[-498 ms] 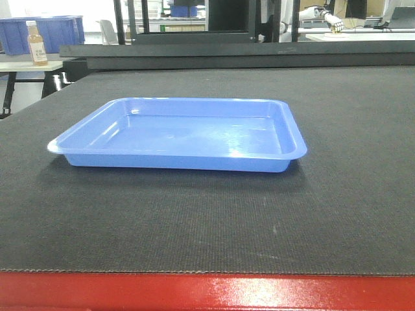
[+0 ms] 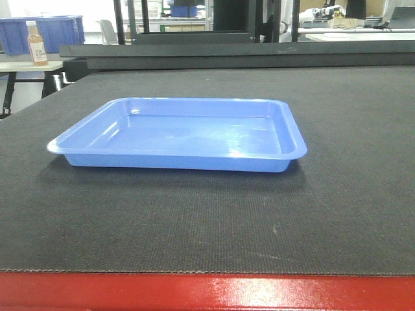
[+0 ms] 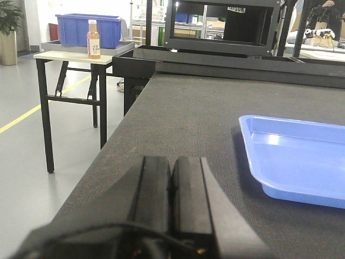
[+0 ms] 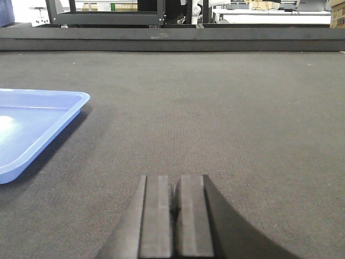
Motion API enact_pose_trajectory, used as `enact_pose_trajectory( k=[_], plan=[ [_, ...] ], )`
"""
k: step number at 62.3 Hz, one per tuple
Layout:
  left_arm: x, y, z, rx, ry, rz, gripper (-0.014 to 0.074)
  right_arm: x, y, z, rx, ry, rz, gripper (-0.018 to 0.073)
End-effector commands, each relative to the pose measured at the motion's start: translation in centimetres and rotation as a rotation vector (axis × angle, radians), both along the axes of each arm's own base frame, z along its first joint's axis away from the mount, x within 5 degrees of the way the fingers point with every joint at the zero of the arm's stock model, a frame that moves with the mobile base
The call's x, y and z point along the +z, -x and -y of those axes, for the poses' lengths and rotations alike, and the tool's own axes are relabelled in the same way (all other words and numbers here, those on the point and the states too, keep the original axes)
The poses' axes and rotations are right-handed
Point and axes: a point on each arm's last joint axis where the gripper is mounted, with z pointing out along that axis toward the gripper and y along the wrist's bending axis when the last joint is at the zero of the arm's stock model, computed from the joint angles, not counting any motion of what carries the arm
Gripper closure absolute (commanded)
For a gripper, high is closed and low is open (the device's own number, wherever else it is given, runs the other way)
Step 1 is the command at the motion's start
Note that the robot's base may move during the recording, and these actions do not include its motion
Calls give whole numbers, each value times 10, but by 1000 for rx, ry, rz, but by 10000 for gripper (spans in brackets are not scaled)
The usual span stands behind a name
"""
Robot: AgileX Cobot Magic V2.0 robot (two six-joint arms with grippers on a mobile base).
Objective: Grab blue tray and place on right shelf
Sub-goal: 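Lower both grippers toward the opposite short edges of the light blue tray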
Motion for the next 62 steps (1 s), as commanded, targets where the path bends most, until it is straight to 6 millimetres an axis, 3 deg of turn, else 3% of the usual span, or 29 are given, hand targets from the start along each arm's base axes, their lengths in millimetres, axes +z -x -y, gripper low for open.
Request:
enact_pose_trajectory(
  k=[1, 19, 28, 35, 39, 44, 50, 56, 62],
  plan=[
    [0, 1, -1, 11, 11, 83, 645, 19, 3, 0, -4, 16, 150, 502],
    [6, 1, -1, 11, 36, 99, 645, 29, 5, 1, -13, -19, 261, 502],
    [57, 11, 0, -1, 9, 160, 645, 61, 14, 1, -11, -45, 368, 502],
    [106, 16, 2, -26, -5, 50, 643, 95, 23, -2, 14, -45, 298, 494],
    [133, 15, 4, -44, -10, -30, 629, 114, 26, -2, 21, -45, 277, 425],
    [162, 8, 5, -56, -15, -107, 557, 134, 25, -2, 22, -44, 282, 258],
    [177, -16, 6, -66, -13, -218, 374, 152, 12, -2, 19, -46, 261, 81],
    [179, -37, 12, -121, -18, -259, 212, 159, -10, -1, 17, -50, 189, 3],
    [177, -56, 20, -184, -23, -280, 174, 172, -31, -2, 40, -56, 140, -1]
  ],
)
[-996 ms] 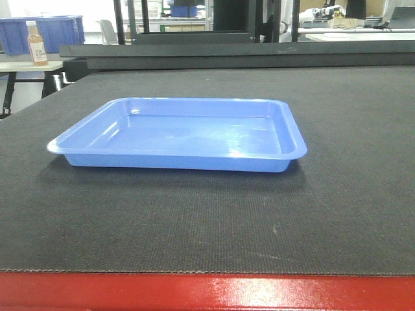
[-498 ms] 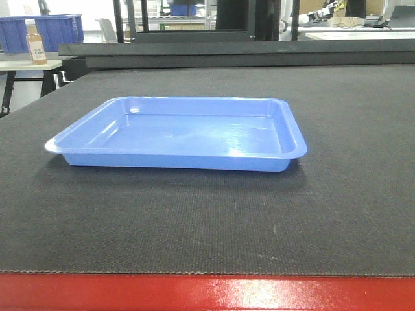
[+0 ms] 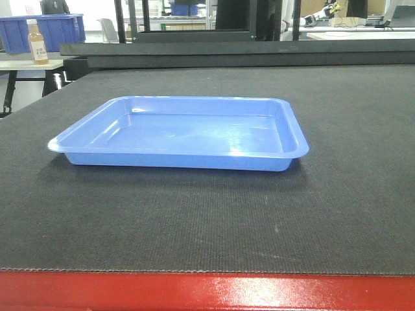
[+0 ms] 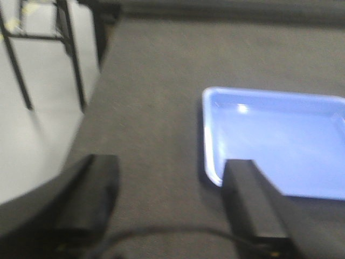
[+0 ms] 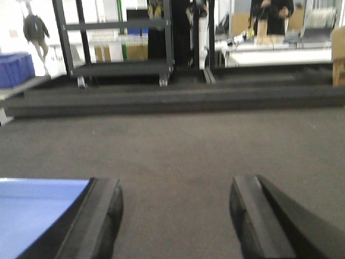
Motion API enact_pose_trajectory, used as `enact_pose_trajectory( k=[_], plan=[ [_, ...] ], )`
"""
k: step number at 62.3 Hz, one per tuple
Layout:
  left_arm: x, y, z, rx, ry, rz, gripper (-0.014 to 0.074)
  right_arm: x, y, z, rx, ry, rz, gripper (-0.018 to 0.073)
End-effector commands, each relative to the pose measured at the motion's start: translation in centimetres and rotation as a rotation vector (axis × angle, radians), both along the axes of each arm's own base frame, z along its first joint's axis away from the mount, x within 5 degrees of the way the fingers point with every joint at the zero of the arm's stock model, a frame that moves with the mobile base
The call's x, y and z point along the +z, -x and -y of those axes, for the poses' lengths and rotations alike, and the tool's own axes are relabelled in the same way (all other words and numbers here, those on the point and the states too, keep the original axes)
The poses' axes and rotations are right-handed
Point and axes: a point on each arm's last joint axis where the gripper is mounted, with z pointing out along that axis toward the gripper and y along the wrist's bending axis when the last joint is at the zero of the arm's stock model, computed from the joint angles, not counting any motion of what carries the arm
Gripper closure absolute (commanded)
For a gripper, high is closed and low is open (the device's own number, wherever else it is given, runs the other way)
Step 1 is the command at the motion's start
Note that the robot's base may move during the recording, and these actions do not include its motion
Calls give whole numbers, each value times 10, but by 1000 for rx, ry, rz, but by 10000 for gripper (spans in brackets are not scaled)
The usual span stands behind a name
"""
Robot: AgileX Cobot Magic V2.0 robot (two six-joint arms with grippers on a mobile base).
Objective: Grab blue tray and place on right shelf
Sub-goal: 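Lower both grippers toward the opposite short edges of the light blue tray, then close both grippers on the tray's opposite rims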
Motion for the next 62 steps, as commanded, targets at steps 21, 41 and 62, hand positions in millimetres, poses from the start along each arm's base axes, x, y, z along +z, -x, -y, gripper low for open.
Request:
enact_pose_trajectory(
  k=[21, 41, 62],
  plan=[
    [40, -105, 54, -233, -71, -214, 174, 79, -98, -55, 352, 41, -328, -1],
    [37, -208, 86, -254, -134, -443, 174, 69, -206, -116, 457, 104, -678, 0],
    [3, -282, 100, -133, -147, -585, 175, 24, -285, -127, 189, -25, -886, 1]
  ],
)
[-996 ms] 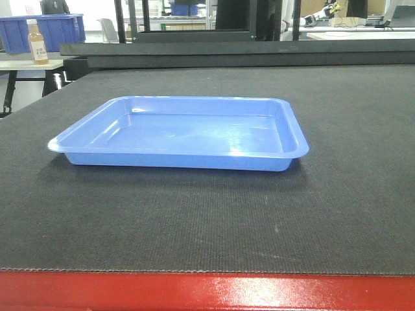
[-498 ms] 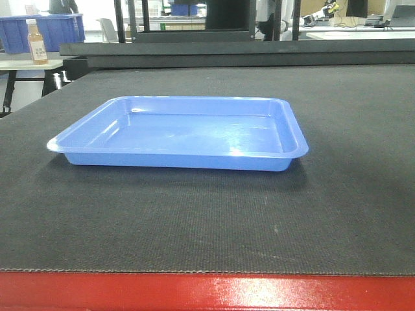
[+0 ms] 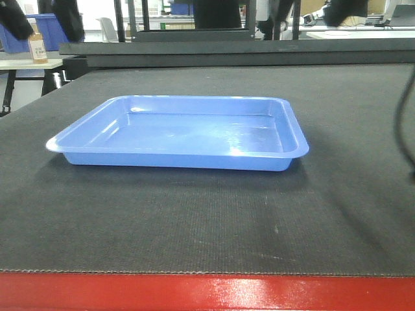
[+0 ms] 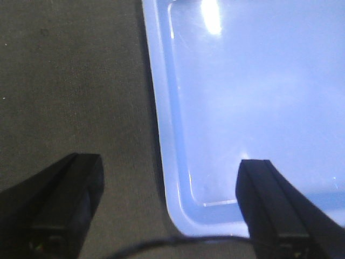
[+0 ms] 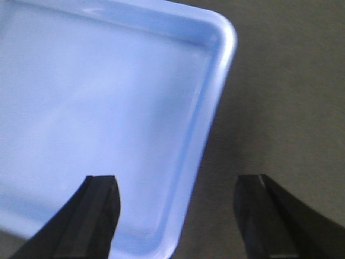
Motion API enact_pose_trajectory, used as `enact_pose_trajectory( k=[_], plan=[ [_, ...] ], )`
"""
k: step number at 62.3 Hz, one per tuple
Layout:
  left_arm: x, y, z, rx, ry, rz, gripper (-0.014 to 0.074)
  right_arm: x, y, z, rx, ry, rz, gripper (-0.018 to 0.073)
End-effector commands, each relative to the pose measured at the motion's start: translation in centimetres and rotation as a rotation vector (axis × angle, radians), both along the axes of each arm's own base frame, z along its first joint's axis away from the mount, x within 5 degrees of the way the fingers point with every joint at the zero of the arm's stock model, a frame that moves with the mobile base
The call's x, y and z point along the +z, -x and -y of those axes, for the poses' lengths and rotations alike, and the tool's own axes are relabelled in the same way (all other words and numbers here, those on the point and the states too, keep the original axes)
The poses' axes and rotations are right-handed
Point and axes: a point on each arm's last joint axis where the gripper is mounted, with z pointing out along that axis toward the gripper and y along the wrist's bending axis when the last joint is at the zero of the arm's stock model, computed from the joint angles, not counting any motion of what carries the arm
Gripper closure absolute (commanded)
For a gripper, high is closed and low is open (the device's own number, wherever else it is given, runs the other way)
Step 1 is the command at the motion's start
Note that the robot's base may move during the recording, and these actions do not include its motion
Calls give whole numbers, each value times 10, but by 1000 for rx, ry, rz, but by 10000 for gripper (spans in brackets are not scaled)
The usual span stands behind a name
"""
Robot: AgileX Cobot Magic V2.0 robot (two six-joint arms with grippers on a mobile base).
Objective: Grab blue tray and place on right shelf
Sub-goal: 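Close both grippers on the tray's opposite rims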
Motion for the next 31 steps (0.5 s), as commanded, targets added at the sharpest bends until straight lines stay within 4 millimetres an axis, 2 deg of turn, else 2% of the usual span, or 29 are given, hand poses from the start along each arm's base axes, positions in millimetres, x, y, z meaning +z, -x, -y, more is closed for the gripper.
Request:
enact_pose_trajectory(
  k=[1, 11, 20, 31],
  plan=[
    [22, -6, 4, 36, 50, 91, 175, 17, -9, 4, -87, -8, 78, 1],
    [-4, -27, 12, 40, 62, 54, 175, -10, -28, -6, -89, -5, 24, 1],
    [-35, -41, 17, 47, 74, -23, 175, -39, -44, -15, -87, -9, -31, 1],
    [-64, -53, 18, 63, 80, -90, 175, -64, -55, -20, -88, -10, -76, 1]
  ],
)
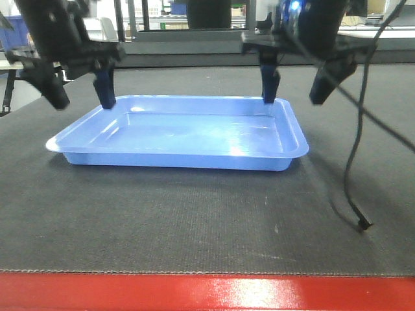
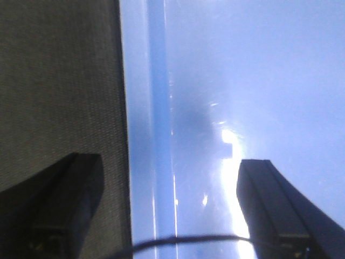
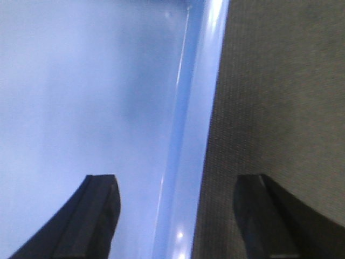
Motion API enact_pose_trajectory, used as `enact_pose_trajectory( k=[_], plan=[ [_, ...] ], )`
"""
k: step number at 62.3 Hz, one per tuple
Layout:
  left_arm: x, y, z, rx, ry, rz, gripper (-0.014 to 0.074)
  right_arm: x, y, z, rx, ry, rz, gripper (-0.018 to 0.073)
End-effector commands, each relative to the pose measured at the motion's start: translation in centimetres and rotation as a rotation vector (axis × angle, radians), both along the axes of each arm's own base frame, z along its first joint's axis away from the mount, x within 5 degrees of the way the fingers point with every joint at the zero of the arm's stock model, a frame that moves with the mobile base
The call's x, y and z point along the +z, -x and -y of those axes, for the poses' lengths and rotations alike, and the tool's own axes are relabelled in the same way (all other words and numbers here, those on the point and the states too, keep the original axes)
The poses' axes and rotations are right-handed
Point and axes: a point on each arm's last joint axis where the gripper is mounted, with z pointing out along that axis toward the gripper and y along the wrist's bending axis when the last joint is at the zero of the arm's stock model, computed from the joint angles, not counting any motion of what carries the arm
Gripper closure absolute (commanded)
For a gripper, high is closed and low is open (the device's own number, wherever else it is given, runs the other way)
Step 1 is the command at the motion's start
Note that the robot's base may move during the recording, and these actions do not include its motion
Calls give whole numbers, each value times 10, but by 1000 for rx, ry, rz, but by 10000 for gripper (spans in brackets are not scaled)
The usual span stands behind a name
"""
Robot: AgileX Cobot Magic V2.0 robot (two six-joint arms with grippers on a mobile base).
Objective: Grab blue tray and place on right shelf
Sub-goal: 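Close both grippers on the tray's opposite rims, then lift the tray off the table with both grippers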
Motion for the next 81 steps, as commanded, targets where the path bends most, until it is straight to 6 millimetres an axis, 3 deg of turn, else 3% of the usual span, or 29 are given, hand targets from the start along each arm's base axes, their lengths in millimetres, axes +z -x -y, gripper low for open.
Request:
enact_pose_trajectory(
  k=[1, 16, 29, 35, 38, 45, 49, 51, 65, 81],
  plan=[
    [24, -2, -2, 23, 48, 84, 175, 23, -4, -1, -4, -45, 102, 1],
    [0, -10, -2, 34, 47, 30, 175, -1, -13, -3, -7, -28, 57, 1],
    [-1, -12, -2, 35, 50, 39, 195, -11, -16, -4, -6, -24, 44, 24],
    [-1, -12, -2, 35, 50, 41, 260, -14, -17, -5, -6, -21, 37, 147],
    [-1, -12, -2, 35, 50, 41, 311, -14, -16, -4, -6, -19, 32, 258],
    [-1, -11, -2, 35, 48, 32, 524, -14, -15, -4, -7, -15, 24, 528],
    [1, -11, -2, 33, 43, 23, 655, -12, -15, -4, -7, -13, 20, 489],
    [4, -11, -2, 32, 43, 21, 638, -10, -14, -3, -8, -10, 12, 495],
    [48, -1, -6, 20, 31, 45, 645, 21, -2, 2, -10, -14, 40, 499],
    [105, 35, -15, 13, 43, 84, 645, 93, 31, 16, -7, -33, 191, 499]
  ],
)
